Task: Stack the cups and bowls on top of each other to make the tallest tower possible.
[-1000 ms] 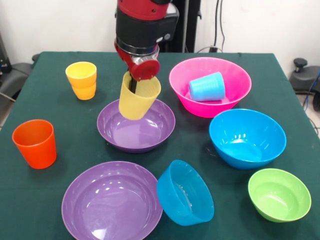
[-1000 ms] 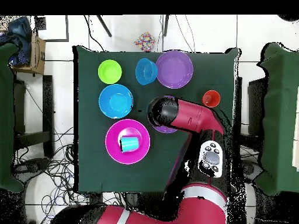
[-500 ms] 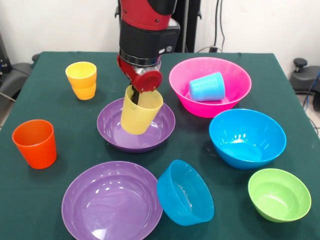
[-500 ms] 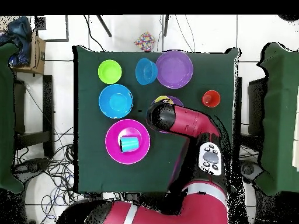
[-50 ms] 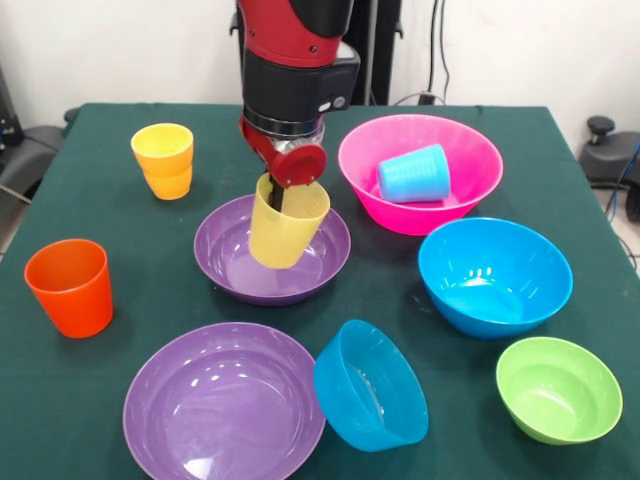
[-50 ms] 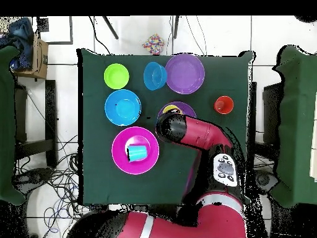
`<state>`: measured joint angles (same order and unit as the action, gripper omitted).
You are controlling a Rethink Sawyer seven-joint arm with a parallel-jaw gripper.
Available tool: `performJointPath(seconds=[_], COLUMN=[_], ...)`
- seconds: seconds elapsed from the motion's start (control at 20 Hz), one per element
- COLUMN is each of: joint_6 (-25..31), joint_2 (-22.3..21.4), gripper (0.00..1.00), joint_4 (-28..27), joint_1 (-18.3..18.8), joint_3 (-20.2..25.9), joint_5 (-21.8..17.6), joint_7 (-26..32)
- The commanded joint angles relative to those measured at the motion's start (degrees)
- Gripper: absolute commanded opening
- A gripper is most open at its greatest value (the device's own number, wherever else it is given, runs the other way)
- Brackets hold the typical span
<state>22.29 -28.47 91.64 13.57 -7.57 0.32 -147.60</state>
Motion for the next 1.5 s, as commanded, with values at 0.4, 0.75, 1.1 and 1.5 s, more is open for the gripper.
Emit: performJointPath(seconds=[0.4, 0.75, 1.1, 1.5], joint_6=[-0.71, -0.86, 4.27, 3.80], joint_2=[1.43, 1.70, 2.30, 3.26], gripper=[0.00, 0.00, 0.00, 0.00], joint_4=[2.06, 1.90, -1.26, -1.58], joint_1=[0.58, 0.59, -1.99, -2.67], joint_3=[6.74, 6.57, 3.22, 2.50], joint_5=[1.04, 0.77, -0.30, -0.69], joint_7=[-2.85, -2.69, -2.22, -1.94])
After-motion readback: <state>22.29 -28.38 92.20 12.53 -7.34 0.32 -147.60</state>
